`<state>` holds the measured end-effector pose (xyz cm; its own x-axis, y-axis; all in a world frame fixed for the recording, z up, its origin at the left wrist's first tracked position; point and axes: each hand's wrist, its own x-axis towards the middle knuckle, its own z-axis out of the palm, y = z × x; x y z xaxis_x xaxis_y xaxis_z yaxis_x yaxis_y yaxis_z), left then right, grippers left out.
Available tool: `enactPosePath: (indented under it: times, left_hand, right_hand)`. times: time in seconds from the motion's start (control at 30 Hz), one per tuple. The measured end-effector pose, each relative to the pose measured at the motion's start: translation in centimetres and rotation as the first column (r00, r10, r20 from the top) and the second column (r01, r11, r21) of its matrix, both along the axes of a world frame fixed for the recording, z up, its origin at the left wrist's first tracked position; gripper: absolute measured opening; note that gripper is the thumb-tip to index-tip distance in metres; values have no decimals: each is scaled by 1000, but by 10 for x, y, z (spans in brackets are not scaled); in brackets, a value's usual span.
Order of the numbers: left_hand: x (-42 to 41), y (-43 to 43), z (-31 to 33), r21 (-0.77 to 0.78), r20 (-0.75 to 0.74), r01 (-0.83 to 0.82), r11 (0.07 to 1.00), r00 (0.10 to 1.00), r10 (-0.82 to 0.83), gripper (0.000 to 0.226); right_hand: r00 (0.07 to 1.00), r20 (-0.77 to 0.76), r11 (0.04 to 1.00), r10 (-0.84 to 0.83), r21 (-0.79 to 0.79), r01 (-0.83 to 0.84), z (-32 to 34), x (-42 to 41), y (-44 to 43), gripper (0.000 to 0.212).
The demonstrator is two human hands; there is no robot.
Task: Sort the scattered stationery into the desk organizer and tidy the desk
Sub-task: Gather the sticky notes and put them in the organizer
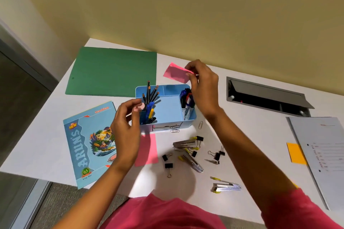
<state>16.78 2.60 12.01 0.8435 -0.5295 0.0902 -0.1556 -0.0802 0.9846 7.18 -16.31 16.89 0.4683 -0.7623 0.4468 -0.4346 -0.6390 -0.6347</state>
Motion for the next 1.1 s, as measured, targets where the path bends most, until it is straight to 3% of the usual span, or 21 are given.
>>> enactPosePath:
  times: [0.07, 0.27, 0.53, 0.67, 0.87, 1.1]
  left_hand:
    - [-2, 7, -10, 17, 18, -10, 1000, 1000, 9, 19]
    - [-4, 32, -51, 128, 20, -37, 991, 999, 35, 21]
    - [-5, 46, -85, 436, 142, 16, 900, 986, -87, 14]
    - [-5, 51, -100, 598, 201, 55, 800, 956, -215, 26]
    - [-4, 48, -105, 703, 301, 41, 710, 888, -349, 44]
    - [-4, 38, -101, 842, 282, 35, 538, 822, -495, 103]
  right_hand:
    - [991, -128, 999, 22, -43, -28, -8, 8, -26, 18]
    - [866, -472, 986, 162, 107, -126, -26, 28, -68, 16]
    - [677, -686, 962, 266, 231, -144, -38, 51, -71, 23]
    - [657, -708, 963, 260, 243, -120, -48, 54, -71, 17]
    - [625, -739, 963, 249, 257, -80, -49, 60, -77, 12]
    - [609, -749, 952, 260, 304, -33, -48, 61, -80, 11]
